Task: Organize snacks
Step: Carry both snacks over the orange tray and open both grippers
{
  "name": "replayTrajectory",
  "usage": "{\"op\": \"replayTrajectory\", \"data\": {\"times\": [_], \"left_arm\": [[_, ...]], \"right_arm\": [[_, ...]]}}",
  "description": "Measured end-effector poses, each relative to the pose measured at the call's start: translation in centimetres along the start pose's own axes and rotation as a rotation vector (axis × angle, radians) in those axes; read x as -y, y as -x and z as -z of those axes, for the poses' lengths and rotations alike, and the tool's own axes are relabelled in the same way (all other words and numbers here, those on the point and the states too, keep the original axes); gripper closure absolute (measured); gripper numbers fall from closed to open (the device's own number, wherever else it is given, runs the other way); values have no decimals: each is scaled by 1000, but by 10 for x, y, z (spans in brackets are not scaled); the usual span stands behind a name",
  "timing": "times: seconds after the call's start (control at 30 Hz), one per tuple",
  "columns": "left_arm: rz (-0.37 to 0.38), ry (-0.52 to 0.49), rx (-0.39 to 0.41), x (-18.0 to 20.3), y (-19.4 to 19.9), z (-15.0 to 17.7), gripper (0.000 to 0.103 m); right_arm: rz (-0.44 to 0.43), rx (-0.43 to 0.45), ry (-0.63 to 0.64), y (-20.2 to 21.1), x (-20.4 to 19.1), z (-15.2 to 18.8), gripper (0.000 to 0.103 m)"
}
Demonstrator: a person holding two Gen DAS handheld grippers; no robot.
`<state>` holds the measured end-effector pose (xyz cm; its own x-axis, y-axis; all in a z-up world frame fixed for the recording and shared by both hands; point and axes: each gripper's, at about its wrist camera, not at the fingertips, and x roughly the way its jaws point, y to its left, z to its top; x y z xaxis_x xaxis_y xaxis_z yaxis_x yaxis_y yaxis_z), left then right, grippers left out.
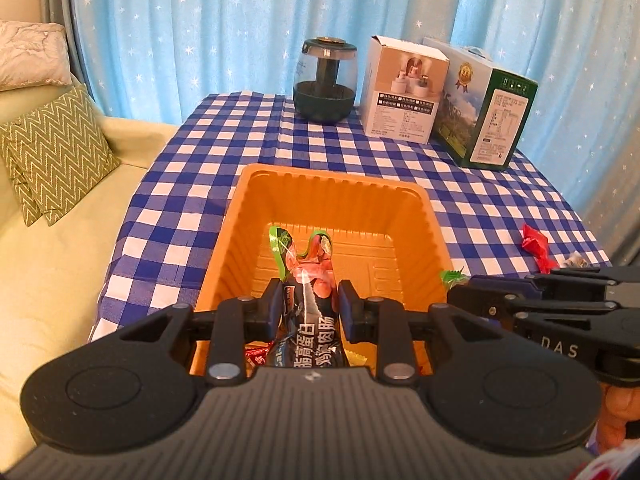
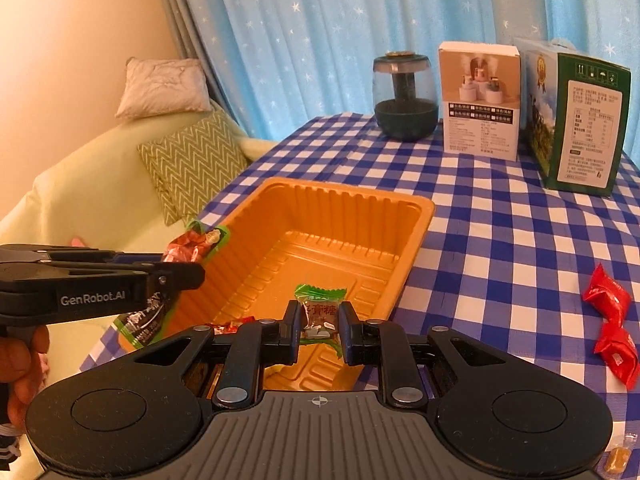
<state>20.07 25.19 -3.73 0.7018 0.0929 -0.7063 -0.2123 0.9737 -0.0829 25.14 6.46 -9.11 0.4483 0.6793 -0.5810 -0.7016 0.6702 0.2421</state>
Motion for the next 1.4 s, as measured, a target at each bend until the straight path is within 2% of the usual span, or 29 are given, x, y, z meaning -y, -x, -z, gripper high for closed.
{"op": "replayTrajectory", "data": {"times": [0.27, 0.4, 1.4], "left_arm": [[4, -6, -40, 2, -8, 0, 77], [-23, -15, -31, 4, -8, -1, 72], [-59, 1, -18, -7, -4, 1, 71]], "right_arm": [[6, 2, -14, 1, 5, -1, 83], [6, 4, -14, 2, 4, -1, 83], [-23, 3, 19, -11, -17, 0, 83]]}}
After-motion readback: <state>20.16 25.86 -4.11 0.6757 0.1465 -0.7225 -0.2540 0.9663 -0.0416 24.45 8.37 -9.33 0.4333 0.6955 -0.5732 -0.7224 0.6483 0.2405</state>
